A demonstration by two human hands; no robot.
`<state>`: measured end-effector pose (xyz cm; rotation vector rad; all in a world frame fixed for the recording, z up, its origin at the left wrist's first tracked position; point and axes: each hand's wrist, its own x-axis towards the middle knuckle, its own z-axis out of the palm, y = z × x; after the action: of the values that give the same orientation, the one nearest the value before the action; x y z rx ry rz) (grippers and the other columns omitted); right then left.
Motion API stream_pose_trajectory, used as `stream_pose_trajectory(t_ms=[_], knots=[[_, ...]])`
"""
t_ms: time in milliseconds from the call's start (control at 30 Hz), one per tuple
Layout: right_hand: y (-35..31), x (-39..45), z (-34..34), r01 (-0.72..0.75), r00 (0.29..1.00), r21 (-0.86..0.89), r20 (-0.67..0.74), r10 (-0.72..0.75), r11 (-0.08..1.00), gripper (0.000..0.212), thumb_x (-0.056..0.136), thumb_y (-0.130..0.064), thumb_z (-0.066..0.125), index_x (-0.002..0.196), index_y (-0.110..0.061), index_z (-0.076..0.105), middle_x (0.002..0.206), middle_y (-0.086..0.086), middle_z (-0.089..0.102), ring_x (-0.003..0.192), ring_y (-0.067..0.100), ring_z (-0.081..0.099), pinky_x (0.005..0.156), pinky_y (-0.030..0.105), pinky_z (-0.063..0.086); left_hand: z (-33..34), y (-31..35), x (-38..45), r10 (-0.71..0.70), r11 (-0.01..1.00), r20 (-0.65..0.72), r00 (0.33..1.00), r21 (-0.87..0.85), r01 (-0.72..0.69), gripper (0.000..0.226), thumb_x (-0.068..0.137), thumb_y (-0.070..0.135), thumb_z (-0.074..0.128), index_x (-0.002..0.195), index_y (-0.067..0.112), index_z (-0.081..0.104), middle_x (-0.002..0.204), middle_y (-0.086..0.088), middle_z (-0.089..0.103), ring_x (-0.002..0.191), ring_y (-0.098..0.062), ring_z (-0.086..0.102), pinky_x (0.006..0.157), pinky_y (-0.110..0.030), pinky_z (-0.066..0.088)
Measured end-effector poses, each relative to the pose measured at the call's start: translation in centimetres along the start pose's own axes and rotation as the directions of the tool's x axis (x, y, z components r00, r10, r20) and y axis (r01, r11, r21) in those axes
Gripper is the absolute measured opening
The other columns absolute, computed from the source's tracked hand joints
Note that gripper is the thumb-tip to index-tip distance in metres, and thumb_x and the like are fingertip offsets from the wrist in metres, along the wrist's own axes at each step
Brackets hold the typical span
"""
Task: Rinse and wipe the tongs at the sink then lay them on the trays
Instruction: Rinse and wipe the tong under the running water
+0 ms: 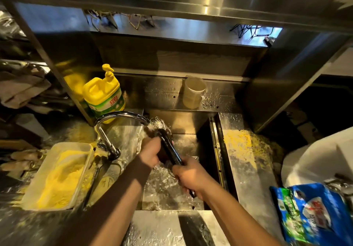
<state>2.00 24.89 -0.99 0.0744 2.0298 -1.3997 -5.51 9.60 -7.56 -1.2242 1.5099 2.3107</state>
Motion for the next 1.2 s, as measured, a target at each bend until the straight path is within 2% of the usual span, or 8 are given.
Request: stream_pose_trajectory(t_ms=[200, 367, 533, 633, 767, 867, 967, 1200], knots=[[0.2, -1.5, -1.8, -0.056, 0.997, -0.118, 0.054, 0.063, 0.991, 0.02, 0.092, -0.018, 0.057, 0.111, -0.024, 0.055, 0.068, -0.003, 0.055, 0.039, 0.002, 0.046, 0.038, 0.022, 0.037, -0.8, 0.1, 1.3, 0.08, 0.993, -0.119, 0.99, 0.093, -0.069, 0.015, 0.092, -0.003, 0.053, 0.101, 0.0, 0.064, 0.083, -0.016, 0.068, 0.063, -0.025, 0.064, 0.04, -0.023, 0.049], [0.1, -3.4, -6.7, -0.04, 0.998, -0.355, -0.054, 0.022, 0.934, 0.042, 0.085, -0.029, 0.061, 0.127, -0.029, 0.059, 0.066, -0.009, 0.06, 0.047, 0.003, 0.051, 0.046, 0.022, 0.039, -2.2, -0.6, 2.2, 0.215, 0.971, -0.246, 0.945, 0.16, -0.179, 0.032, 0.086, 0.009, 0.069, 0.118, 0.003, 0.066, 0.112, -0.017, 0.07, 0.095, -0.029, 0.068, 0.082, -0.032, 0.051], [0.0, -3.2, -7.1, -0.273, 0.899, -0.919, -0.349, -0.263, 0.286, 0.073, 0.097, -0.031, 0.049, 0.156, -0.026, 0.006, 0.125, 0.01, 0.058, 0.091, 0.026, 0.066, 0.067, 0.037, 0.053, -2.9, -2.5, 1.5, 0.017, 0.993, -0.111, 0.994, 0.115, -0.004, 0.023, 0.087, 0.01, 0.07, 0.108, 0.001, 0.067, 0.105, -0.021, 0.07, 0.088, -0.031, 0.069, 0.081, -0.039, 0.057], [0.7, -3.1, -6.5, -0.31, 0.869, -0.939, -0.343, -0.357, 0.146, 0.082, 0.096, -0.015, 0.05, 0.156, -0.024, -0.005, 0.129, 0.01, 0.05, 0.089, 0.025, 0.063, 0.058, 0.035, 0.047, -2.2, -3.2, 0.2, 0.017, 0.99, 0.024, 1.0, 0.142, -0.02, 0.012, 0.09, 0.01, 0.067, 0.097, 0.001, 0.066, 0.088, -0.015, 0.069, 0.076, -0.027, 0.067, 0.068, -0.031, 0.053], [1.6, -3.8, -6.2, -0.319, 0.842, -0.899, -0.415, -0.345, 0.301, 0.078, 0.094, -0.031, 0.053, 0.156, -0.031, 0.005, 0.122, 0.009, 0.057, 0.093, 0.028, 0.064, 0.065, 0.038, 0.048, -1.3, -3.5, -2.2, 0.045, 0.97, 0.147, 0.988, 0.229, -0.078, 0.009, 0.088, 0.018, 0.072, 0.094, 0.014, 0.066, 0.084, -0.006, 0.071, 0.072, -0.019, 0.068, 0.049, -0.022, 0.051], [2.0, -5.0, -6.6, -0.232, 0.837, -0.729, -0.487, -0.25, 0.644, 0.071, 0.089, -0.037, 0.058, 0.152, -0.036, 0.027, 0.111, 0.008, 0.069, 0.096, 0.029, 0.067, 0.073, 0.032, 0.049, 0.3, -3.5, -3.9, 0.091, 0.95, 0.243, 0.966, 0.268, -0.157, 0.018, 0.088, 0.019, 0.072, 0.104, 0.016, 0.066, 0.091, -0.007, 0.071, 0.079, -0.022, 0.068, 0.061, -0.026, 0.051], [2.1, -6.7, -7.5, -0.069, 0.873, -0.312, -0.479, -0.094, 0.947, 0.045, 0.083, -0.028, 0.061, 0.128, -0.034, 0.058, 0.08, 0.001, 0.07, 0.057, 0.009, 0.063, 0.051, 0.021, 0.043, 2.5, -3.4, -5.6, 0.114, 0.948, 0.304, 0.946, 0.251, -0.195, 0.005, 0.088, 0.015, 0.071, 0.092, 0.015, 0.069, 0.08, -0.006, 0.071, 0.071, -0.022, 0.067, 0.069, -0.03, 0.054], [3.1, -13.3, -10.8, 0.071, 0.847, 0.198, -0.53, 0.046, 0.978, 0.008, 0.084, -0.023, 0.056, 0.083, -0.018, 0.061, 0.068, 0.006, 0.065, 0.042, 0.016, 0.046, 0.038, 0.024, 0.039, 9.5, -4.7, -11.2, 0.116, 0.93, 0.459, 0.881, 0.261, -0.259, 0.003, 0.086, 0.014, 0.072, 0.088, 0.015, 0.07, 0.077, -0.009, 0.072, 0.063, -0.023, 0.068, 0.065, -0.032, 0.056]])
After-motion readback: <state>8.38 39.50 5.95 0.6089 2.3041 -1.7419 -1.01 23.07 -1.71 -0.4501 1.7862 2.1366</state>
